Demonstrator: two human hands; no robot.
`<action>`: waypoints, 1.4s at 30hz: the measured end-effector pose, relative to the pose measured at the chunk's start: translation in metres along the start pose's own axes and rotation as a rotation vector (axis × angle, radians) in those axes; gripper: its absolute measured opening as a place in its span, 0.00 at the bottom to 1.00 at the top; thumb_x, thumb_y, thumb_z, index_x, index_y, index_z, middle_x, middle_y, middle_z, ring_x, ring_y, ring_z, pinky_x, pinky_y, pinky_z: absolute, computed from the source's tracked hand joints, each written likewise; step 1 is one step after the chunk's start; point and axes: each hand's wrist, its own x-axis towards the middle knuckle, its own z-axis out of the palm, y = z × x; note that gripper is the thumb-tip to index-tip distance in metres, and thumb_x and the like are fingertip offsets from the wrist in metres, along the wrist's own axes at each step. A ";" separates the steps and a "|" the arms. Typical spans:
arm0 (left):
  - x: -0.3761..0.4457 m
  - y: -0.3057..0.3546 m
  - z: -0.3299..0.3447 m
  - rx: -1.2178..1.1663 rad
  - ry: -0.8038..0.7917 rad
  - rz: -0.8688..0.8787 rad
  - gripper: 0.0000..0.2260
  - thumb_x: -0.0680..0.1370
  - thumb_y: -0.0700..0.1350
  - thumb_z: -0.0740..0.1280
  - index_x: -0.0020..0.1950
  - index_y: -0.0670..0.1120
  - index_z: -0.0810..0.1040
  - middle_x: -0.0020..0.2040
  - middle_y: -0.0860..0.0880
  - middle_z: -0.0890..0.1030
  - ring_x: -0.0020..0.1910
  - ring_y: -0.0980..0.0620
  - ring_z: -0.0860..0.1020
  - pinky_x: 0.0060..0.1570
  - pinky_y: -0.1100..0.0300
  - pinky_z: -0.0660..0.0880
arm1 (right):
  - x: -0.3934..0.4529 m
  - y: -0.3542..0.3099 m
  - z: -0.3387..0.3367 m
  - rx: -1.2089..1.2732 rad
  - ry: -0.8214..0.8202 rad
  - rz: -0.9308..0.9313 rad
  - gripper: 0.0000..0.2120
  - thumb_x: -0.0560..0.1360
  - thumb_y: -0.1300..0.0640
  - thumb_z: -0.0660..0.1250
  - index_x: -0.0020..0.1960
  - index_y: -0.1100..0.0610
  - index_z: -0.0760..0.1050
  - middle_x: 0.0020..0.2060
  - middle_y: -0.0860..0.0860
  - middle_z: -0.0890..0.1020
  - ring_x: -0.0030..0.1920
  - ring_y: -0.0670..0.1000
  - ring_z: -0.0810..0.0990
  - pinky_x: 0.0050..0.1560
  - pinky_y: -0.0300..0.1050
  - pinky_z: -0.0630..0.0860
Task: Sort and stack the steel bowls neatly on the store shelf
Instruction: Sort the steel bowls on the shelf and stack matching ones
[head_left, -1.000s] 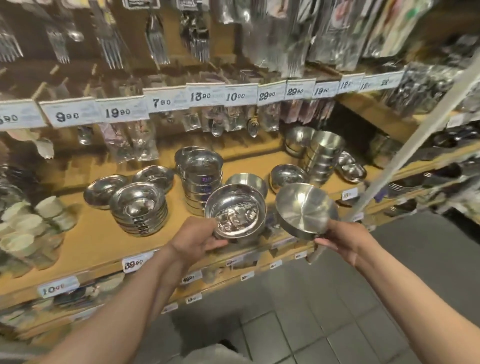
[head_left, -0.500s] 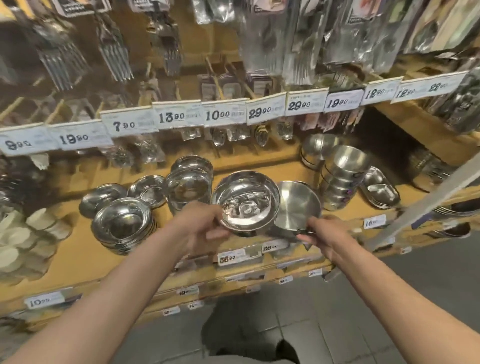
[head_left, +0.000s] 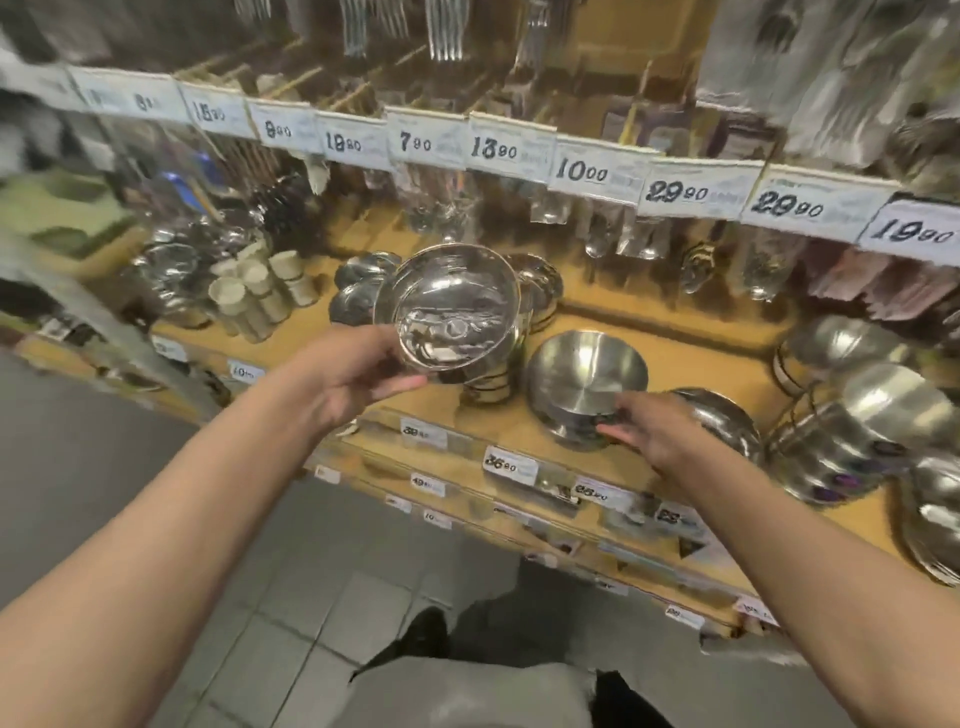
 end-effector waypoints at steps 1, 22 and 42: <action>-0.004 -0.004 -0.003 -0.017 0.042 0.000 0.09 0.78 0.30 0.62 0.42 0.38 0.78 0.29 0.45 0.84 0.28 0.52 0.84 0.35 0.60 0.82 | 0.002 0.000 0.001 -0.019 -0.025 -0.008 0.12 0.77 0.68 0.70 0.59 0.69 0.74 0.56 0.63 0.80 0.48 0.58 0.84 0.35 0.43 0.84; -0.020 -0.031 0.001 -0.051 0.162 -0.049 0.05 0.78 0.28 0.62 0.46 0.32 0.76 0.31 0.42 0.84 0.30 0.49 0.85 0.35 0.59 0.83 | 0.037 0.008 -0.003 -0.487 0.070 -0.070 0.18 0.77 0.62 0.72 0.65 0.68 0.75 0.57 0.63 0.82 0.40 0.53 0.84 0.40 0.44 0.84; -0.021 -0.035 0.008 -0.018 0.175 -0.028 0.06 0.78 0.28 0.62 0.41 0.34 0.74 0.23 0.47 0.80 0.25 0.51 0.83 0.34 0.58 0.82 | 0.028 0.016 -0.003 -0.263 -0.127 0.011 0.29 0.76 0.60 0.74 0.72 0.68 0.69 0.63 0.62 0.79 0.53 0.57 0.85 0.55 0.48 0.83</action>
